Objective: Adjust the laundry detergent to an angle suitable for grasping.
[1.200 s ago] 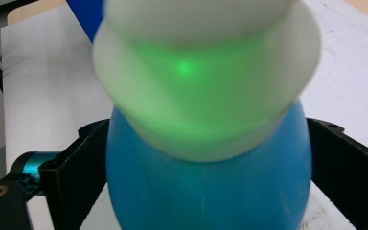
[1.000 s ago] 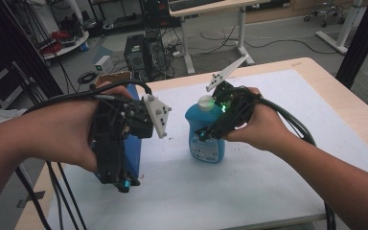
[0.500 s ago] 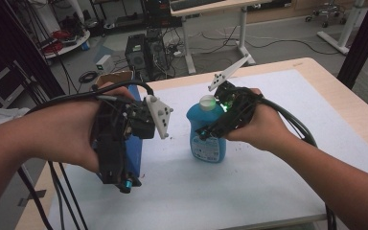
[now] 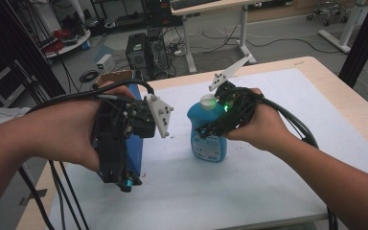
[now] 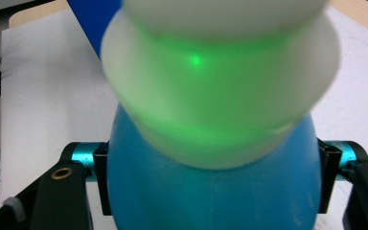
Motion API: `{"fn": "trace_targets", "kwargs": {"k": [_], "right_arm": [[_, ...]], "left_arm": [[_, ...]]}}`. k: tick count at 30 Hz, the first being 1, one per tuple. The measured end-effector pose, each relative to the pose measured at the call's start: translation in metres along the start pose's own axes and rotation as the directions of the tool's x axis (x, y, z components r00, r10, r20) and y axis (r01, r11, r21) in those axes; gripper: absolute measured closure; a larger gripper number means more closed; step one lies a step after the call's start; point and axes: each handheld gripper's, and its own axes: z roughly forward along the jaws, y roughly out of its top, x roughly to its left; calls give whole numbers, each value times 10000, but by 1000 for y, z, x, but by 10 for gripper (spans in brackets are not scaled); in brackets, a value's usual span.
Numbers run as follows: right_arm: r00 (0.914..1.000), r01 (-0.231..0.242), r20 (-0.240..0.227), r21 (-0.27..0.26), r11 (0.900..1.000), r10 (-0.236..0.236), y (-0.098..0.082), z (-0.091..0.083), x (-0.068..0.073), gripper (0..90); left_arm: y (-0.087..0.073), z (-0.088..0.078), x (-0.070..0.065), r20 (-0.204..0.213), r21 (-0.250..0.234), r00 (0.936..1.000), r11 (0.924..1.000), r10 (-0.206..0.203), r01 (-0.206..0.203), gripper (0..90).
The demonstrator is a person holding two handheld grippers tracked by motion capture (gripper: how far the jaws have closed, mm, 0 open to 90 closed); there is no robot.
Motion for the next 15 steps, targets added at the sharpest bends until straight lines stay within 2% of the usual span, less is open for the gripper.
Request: {"fn": "trace_targets", "kwargs": {"k": [15], "right_arm": [[10000, 63, -74, -146, 9999, -64, -1, -1, -1, 372]], "left_arm": [[-1, 1, 2, 8, 34, 10000, 10000, -38, 38, 27]]}}
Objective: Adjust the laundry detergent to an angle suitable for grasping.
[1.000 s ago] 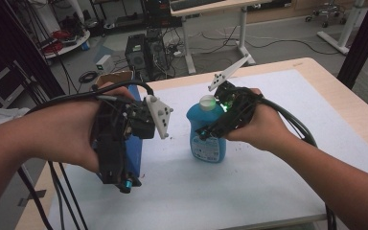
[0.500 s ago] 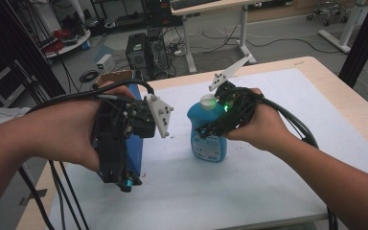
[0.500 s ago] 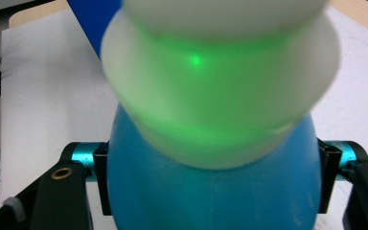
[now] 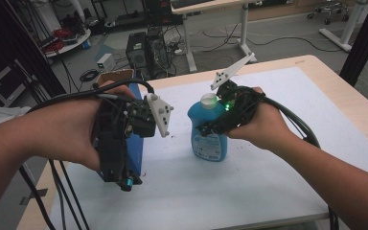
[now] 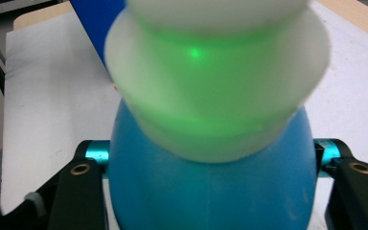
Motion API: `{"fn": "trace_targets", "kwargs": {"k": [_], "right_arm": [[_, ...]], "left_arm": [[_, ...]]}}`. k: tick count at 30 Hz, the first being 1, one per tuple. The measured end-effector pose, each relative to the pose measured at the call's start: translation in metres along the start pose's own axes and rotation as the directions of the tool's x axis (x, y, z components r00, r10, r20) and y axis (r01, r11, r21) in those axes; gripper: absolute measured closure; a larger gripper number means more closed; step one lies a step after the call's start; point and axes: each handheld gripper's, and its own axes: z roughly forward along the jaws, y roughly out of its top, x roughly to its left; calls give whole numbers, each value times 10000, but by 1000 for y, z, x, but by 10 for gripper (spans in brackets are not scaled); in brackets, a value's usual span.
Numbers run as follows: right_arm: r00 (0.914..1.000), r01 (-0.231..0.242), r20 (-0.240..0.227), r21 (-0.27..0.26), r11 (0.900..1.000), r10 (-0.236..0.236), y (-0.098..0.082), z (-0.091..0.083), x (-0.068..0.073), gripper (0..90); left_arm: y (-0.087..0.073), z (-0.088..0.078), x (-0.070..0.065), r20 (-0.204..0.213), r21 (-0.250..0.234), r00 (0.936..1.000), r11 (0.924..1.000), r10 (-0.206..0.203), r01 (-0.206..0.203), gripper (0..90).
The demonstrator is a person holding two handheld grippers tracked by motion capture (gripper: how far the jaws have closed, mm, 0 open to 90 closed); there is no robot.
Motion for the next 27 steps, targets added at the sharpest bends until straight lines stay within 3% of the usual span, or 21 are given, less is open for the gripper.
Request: {"fn": "trace_targets", "kwargs": {"k": [6, 14, 22, 27], "right_arm": [[9999, 168, -9, -50, 9998, -168, 0, 0, 1, 398], [9979, 558, 314, 40, 9984, -559, 2, -1, 7, 429], [9974, 715, 95, 104, 9974, -716, 2, -5, 4, 435], [9961, 856, -199, -51, 9963, -857, 6, -16, 0, 435]], "left_arm": [[0, 0, 1, 18, 22, 10000, 10000, -13, 13, 27], [1, 1, 1, 43, 26, 10000, 10000, 1, -1, 27], [3, 0, 0, 65, 17, 10000, 10000, -23, 23, 27], [4, -1, 1, 29, 24, 10000, 10000, -38, 38, 27]]}}
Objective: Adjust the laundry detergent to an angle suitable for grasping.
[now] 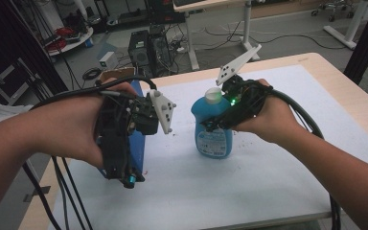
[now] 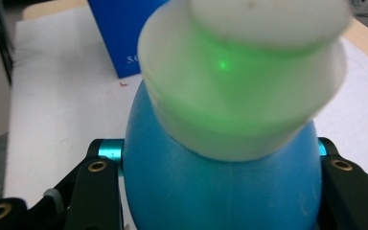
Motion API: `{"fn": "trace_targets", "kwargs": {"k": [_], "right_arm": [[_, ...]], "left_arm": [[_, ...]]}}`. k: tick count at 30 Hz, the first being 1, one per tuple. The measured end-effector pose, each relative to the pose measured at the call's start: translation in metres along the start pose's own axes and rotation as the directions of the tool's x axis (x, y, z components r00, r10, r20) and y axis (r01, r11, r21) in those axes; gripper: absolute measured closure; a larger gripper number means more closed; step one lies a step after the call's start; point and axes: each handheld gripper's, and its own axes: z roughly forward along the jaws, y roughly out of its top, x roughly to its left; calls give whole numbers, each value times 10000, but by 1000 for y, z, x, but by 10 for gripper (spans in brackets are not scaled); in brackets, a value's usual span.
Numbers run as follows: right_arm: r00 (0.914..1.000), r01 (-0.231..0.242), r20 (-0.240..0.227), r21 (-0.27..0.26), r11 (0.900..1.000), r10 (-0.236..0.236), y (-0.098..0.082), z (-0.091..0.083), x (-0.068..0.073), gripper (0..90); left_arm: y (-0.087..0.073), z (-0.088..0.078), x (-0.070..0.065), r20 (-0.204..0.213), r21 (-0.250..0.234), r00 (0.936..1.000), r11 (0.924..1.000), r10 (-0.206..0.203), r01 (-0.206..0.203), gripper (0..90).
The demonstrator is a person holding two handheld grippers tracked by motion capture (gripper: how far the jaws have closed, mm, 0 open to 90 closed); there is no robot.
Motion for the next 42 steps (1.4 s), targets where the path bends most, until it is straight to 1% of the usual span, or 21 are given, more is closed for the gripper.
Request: {"fn": "trace_targets", "kwargs": {"k": [2, 3, 5, 8, 10, 13, 14, 15, 16, 17, 18, 19, 20, 21, 23, 27, 28, 30, 35, 39, 42], "right_arm": [[9997, 173, -180, -7, 9999, -173, 2, -5, -1, 435], [9975, 571, -409, -42, 9984, -573, 4, -8, -2, 434], [9965, 657, -511, -32, 9978, -657, 5, -10, -3, 435], [9900, 1080, -915, 27, 9941, -1073, 5, -11, -3, 435], [9801, 1437, -1386, 7, 9896, -1422, 3, -10, -3, 435], [9699, 1681, -1785, -16, 9858, -1656, 1, -10, -4, 434], [9699, 1681, -1785, -16, 9858, -1656, 1, -10, -4, 434], [9630, 1842, -2002, -11, 9829, -1807, 0, -9, -3, 434], [9600, 1885, -2105, -10, 9821, -1845, 0, -8, -3, 435], [9600, 1885, -2105, -10, 9821, -1845, 0, -8, -3, 435], [9531, 2006, -2306, -35, 9797, -1960, -1, -7, -3, 435], [9531, 2006, -2306, -35, 9797, -1960, -1, -7, -3, 435], [9499, 2062, -2389, -65, 9785, -2017, -1, -7, -2, 435], [9446, 2106, -2545, -152, 9775, -2075, -1, -6, -1, 434], [9403, 2154, -2652, -222, 9763, -2135, -1, -5, 0, 435], [9385, 2190, -2676, -272, 9753, -2182, -2, -2, 2, 434], [9395, 2158, -2667, -264, 9761, -2149, -2, -1, 3, 435], [9377, 2199, -2714, -198, 9753, -2170, -5, 2, 5, 434], [9367, 2210, -2753, -138, 9752, -2162, -9, 7, 7, 434], [9375, 2118, -2769, -263, 9770, -2107, -11, 7, 6, 433], [9400, 1995, -2776, -241, 9796, -1982, -12, 6, 5, 429]], "left_arm": [[1, 0, 0, 9, -1, 10000, 10000, 5, -5, 27], [2, 0, 0, 13, -4, 10000, 10000, 10, -10, 27], [3, 0, 0, 15, 6, 10000, 10000, 14, -14, 27], [5, -1, 0, 18, 17, 10000, 10000, 22, -22, 27], [6, 0, 0, 20, 8, 10000, 10000, -23, 23, 27], [7, 0, 0, 39, 24, 10000, 10000, -23, 23, 27], [7, 0, 0, 34, 41, 10000, 10000, -33, 33, 27], [7, 0, 0, 47, 48, 10000, 10000, -44, 44, 27], [7, 0, 0, 55, 66, 10000, 10000, -53, 53, 27], [7, 0, 0, 43, 77, 10000, 10000, -62, 62, 27], [7, 0, 1, 55, 75, 10000, 9999, -80, 80, 27], [7, 0, 1, 55, 75, 10000, 9999, -80, 80, 27], [7, 0, 1, 58, 68, 10000, 10000, -72, 71, 27], [7, 0, 1, 57, 65, 10000, 9999, -81, 81, 27], [7, 0, 1, 41, 94, 9999, 9999, -97, 97, 27], [6, 0, 0, 30, 72, 10000, 9999, -91, 90, 27], [6, 0, 0, 33, 67, 10000, 9999, -89, 89, 27], [6, 0, 0, 40, 72, 10000, 9999, -78, 78, 27], [6, 0, 0, 36, 81, 10000, 9999, -68, 68, 27], [6, 1, 0, 50, 71, 10000, 9999, -78, 77, 27], [6, 1, 1, 67, 93, 10000, 9999, -64, 63, 27]]}}
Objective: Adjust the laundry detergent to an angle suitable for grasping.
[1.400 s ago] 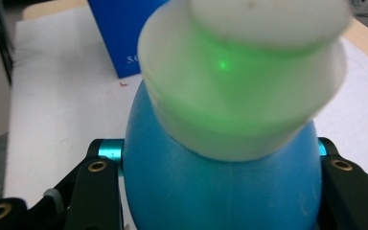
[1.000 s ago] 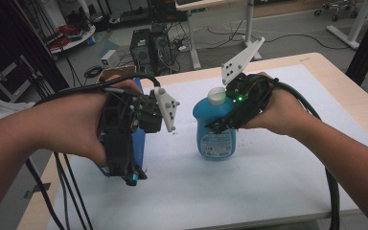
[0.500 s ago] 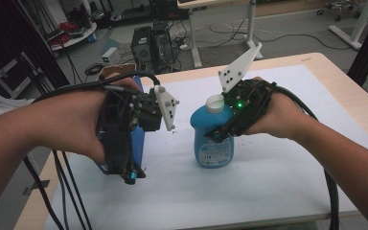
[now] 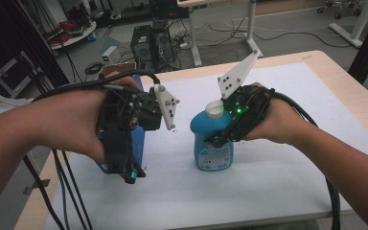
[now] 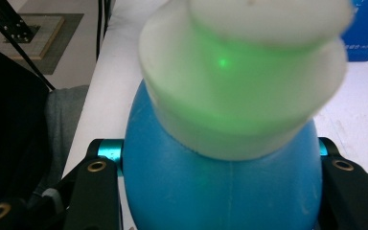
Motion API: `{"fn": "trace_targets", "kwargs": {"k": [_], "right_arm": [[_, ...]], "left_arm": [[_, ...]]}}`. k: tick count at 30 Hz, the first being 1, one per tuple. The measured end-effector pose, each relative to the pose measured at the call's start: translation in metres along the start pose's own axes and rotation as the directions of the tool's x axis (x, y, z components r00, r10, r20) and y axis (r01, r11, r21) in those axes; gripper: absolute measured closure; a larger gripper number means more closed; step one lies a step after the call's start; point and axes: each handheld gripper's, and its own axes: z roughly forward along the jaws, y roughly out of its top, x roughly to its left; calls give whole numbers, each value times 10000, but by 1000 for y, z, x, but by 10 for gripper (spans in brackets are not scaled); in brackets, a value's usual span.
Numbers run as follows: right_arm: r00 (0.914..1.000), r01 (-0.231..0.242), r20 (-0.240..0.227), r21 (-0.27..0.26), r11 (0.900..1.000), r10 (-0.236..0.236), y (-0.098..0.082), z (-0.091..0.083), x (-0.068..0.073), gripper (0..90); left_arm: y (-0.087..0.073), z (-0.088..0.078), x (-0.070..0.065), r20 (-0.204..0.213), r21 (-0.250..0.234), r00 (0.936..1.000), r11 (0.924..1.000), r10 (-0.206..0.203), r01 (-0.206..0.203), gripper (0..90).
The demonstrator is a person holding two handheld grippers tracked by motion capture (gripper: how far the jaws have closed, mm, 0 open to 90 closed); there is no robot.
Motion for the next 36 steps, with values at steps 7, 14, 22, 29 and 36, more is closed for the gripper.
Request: {"fn": "trace_targets", "kwargs": {"k": [7, 14, 22, 29, 36], "right_arm": [[10000, 45, -78, -19, 10000, -46, 0, 0, -1, 420], [9998, -103, -184, -242, 9997, 99, -1, 1, -2, 355], [9992, -366, -163, -323, 9988, 361, -2, -4, -3, 282], [9986, -412, -332, -226, 9989, 404, -3, -6, -2, 261], [9979, -600, -254, -276, 9978, 593, -5, -10, -4, 228]], "left_arm": [[0, 1, 1, 0, 44, 10000, 10000, -24, 24, 27], [2, 1, 2, 20, 76, 10000, 10000, 13, -13, 27], [1, 1, 3, 28, 75, 10000, 10000, -25, 25, 27], [2, -1, 4, -12, 67, 10000, 10000, -23, 23, 27], [1, -2, 5, -32, 34, 10000, 10000, -52, 52, 27]]}}
